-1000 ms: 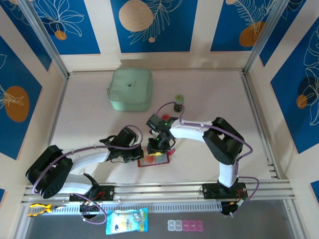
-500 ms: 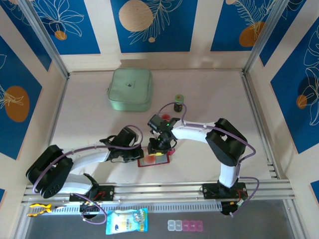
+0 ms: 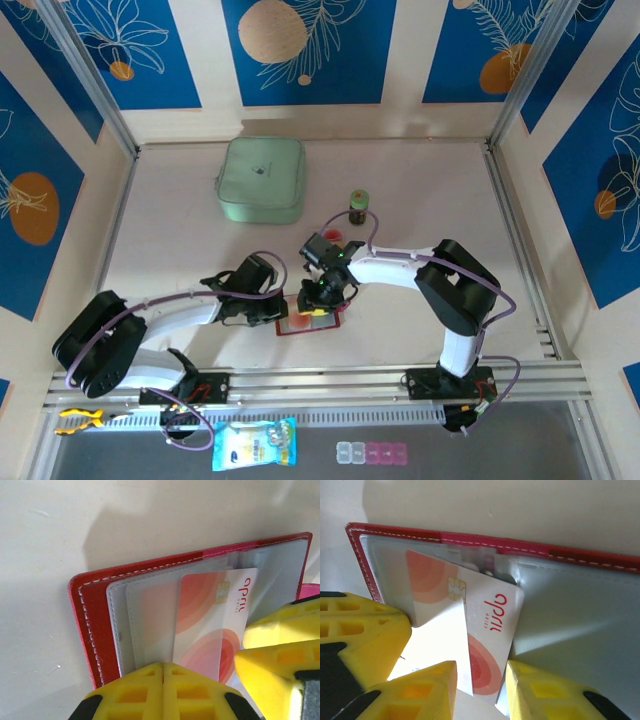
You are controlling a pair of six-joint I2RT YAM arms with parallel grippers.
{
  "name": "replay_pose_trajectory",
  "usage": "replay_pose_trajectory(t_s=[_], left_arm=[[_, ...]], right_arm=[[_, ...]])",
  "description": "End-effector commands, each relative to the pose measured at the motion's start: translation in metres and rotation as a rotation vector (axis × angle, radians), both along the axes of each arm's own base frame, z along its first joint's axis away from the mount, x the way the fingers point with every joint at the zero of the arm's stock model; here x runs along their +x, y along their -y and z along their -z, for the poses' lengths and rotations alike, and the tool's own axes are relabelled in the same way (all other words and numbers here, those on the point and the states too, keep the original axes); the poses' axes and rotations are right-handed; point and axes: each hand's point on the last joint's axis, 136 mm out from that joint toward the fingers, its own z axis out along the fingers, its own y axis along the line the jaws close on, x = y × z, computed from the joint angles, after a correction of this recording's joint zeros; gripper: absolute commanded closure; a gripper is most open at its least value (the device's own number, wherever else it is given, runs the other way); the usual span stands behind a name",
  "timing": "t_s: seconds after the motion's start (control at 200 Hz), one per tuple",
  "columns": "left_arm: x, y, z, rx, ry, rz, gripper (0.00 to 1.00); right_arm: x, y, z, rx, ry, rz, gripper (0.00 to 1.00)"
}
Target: Take the credit cards out of the card holder
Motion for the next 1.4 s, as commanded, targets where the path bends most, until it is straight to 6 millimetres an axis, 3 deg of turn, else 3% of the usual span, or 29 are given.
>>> replay_pose_trajectory(t_s=[0.0, 0.445, 0.865, 1.39], left_arm=[[-0.002, -0.002, 0.005, 0.025, -0.031, 0.015, 1.00], [-0.007, -0.006, 0.012, 0.037, -0.048, 0.013, 1.00], [-0.008, -0.007, 0.014, 0.037, -0.051, 0.013, 1.00], [-0.007, -0.006, 0.015, 0.038, -0.050, 0.012, 1.00]], right_arm=[[-0.004, -0.004, 0.000, 0.044, -0.040, 0.016, 0.69], [0.002, -0.012, -0.007, 0.135, -0.056, 0.039, 0.73], [0.008, 0.001, -0.015, 0.137, -0.025, 0.061, 0.88], [0.008, 0.024, -0.014, 0.093, -0.008, 0.071, 0.87]])
